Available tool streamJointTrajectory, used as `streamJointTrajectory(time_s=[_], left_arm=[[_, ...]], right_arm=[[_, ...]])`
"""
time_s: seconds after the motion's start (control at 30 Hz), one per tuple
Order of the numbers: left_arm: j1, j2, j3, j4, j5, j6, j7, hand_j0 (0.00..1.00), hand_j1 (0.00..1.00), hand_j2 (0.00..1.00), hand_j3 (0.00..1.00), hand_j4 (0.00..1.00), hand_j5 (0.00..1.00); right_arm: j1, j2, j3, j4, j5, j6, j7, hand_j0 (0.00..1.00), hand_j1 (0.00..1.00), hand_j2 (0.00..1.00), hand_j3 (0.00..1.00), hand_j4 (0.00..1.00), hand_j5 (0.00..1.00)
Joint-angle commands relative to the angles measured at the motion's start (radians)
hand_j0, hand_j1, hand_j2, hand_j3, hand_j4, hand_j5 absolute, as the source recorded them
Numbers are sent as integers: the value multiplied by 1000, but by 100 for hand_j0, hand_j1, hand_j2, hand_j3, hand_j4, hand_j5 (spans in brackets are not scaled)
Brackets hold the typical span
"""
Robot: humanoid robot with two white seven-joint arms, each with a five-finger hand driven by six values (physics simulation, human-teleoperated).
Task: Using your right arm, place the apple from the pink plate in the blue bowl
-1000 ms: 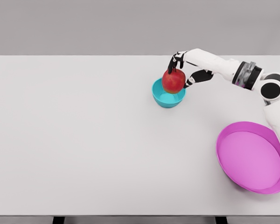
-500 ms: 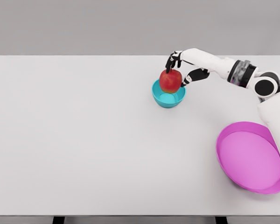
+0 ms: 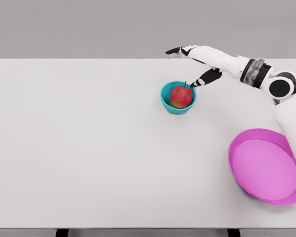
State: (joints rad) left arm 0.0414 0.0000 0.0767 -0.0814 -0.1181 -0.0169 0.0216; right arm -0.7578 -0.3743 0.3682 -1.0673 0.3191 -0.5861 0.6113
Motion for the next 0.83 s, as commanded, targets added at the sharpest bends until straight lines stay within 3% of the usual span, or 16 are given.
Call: streamJointTrajectory(time_s=[0.0,0.1,0.23,0.3,0.33,0.37,0.4,0.5,0.8], left_arm=[[0,0,0,0,0,0,0,100,100,100,100,100,100],[0,0,0,0,0,0,0,100,100,100,100,100,100],[0,0,0,0,0,0,0,100,100,100,100,100,100],[0,0,0,0,0,0,0,100,100,100,100,100,100],[0,0,0,0,0,0,0,100,100,100,100,100,100],[0,0,0,0,0,0,0,100,100,100,100,100,100],[0,0,0,0,0,0,0,100,100,100,100,100,100],[0,0,0,0,0,0,0,100,100,100,100,100,100],[0,0,0,0,0,0,0,100,100,100,100,100,100]], right_arm=[[0,-21,-5,-60,-11,-4,0,100,100,100,100,100,100],[12,-184,-15,-184,-29,-25,0,100,100,100,100,100,100],[67,-325,-45,-218,-46,-25,0,100,100,100,100,100,100],[126,-325,-127,-218,-69,-25,0,100,100,100,100,100,100],[205,-316,-264,-229,-75,-25,0,100,100,100,100,100,100],[239,-318,-313,-264,-75,-25,0,100,100,100,100,100,100],[259,-321,-316,-298,-75,-25,0,100,100,100,100,100,100],[311,-316,-319,-303,-75,-25,0,100,100,100,100,100,100],[339,-298,-321,-296,-75,-25,0,100,100,100,100,100,100]])
